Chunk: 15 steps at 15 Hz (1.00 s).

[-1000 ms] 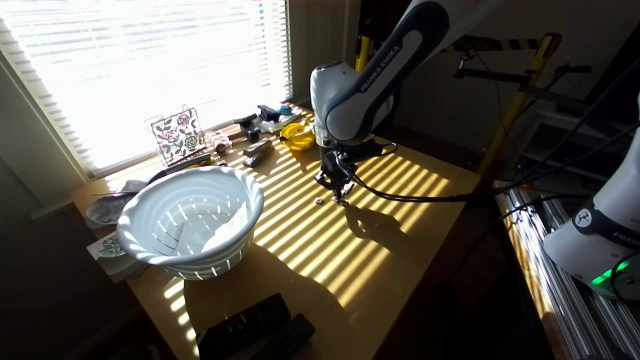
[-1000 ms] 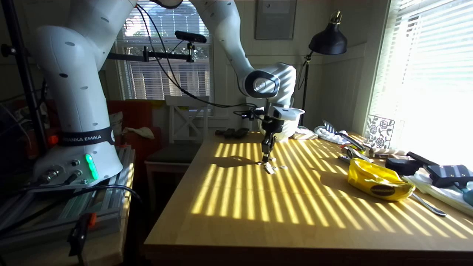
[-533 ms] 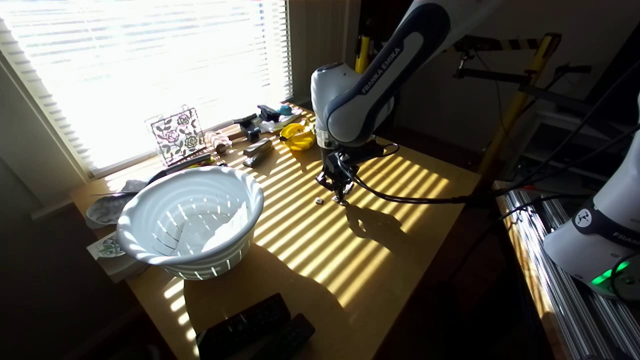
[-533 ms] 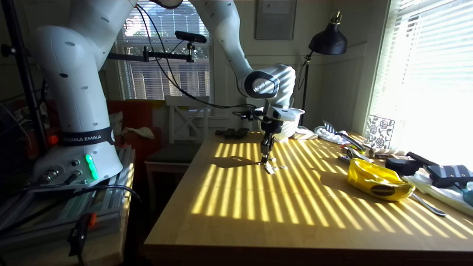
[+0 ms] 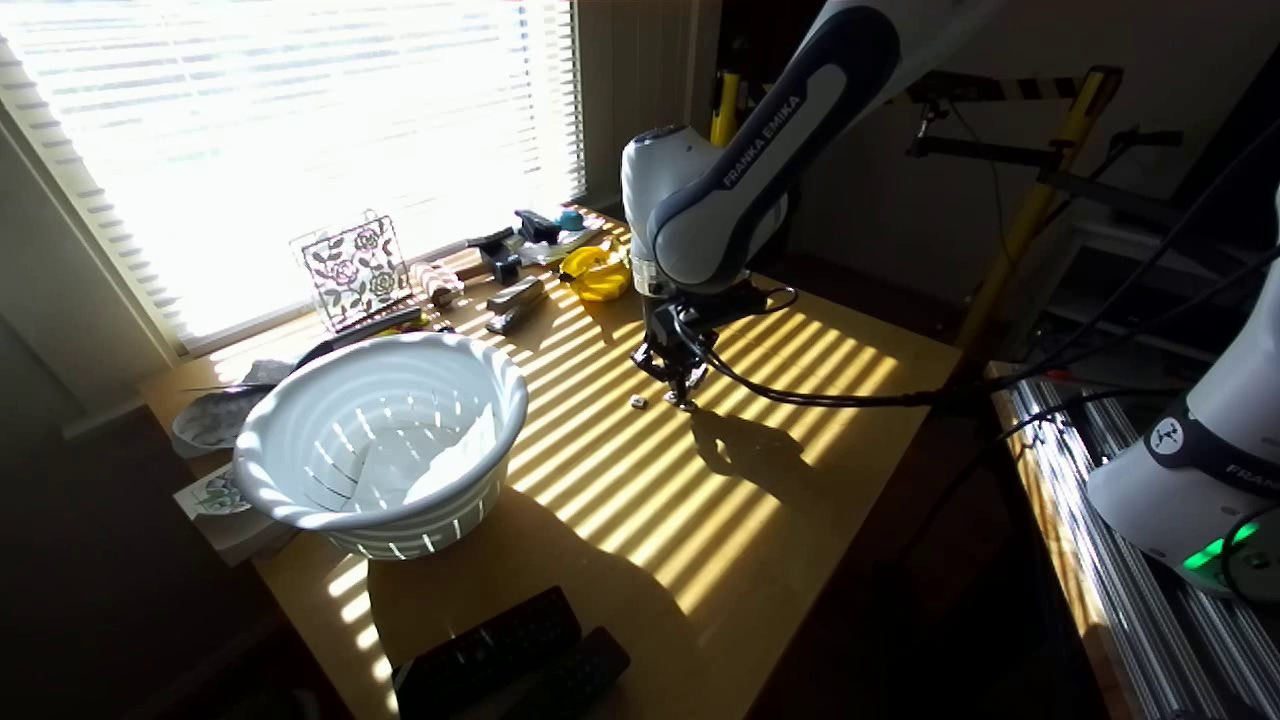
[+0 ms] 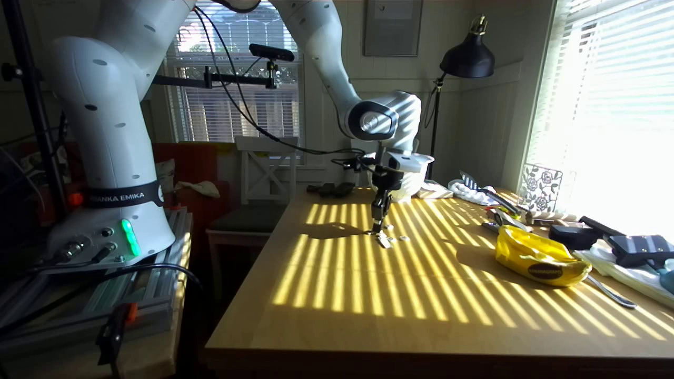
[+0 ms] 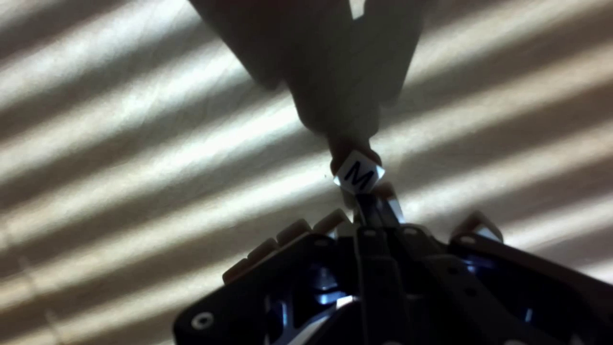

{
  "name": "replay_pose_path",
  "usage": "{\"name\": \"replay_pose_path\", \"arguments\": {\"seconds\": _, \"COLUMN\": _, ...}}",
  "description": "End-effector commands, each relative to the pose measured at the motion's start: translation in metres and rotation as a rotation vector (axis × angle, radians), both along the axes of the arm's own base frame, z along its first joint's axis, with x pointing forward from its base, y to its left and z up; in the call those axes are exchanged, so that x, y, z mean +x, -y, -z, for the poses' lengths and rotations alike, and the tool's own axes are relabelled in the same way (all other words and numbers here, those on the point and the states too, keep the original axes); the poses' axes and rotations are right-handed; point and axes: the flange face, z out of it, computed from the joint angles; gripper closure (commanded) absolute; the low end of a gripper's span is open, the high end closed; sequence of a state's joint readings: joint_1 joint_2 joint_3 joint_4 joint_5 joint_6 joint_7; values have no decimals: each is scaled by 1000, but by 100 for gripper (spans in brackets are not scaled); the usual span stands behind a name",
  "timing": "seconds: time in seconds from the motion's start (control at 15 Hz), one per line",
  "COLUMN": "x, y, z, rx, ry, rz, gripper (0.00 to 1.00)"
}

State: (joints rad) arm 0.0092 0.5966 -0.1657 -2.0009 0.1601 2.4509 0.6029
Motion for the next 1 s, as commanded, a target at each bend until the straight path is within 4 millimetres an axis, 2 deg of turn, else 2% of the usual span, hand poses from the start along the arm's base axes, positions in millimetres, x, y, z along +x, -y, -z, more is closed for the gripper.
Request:
{"name": "replay_pose_path", "arguments": {"seconds": 0.0, "x": 6, "y": 3, "z": 4, "rx": -5, "ry": -12, "rz": 44, "gripper": 100}}
{"name": "replay_pose_path", "arguments": {"seconds": 0.93, "x": 26, "y": 5, "z": 11, "rx": -15, "ry": -10, "rz": 215, "gripper": 100}}
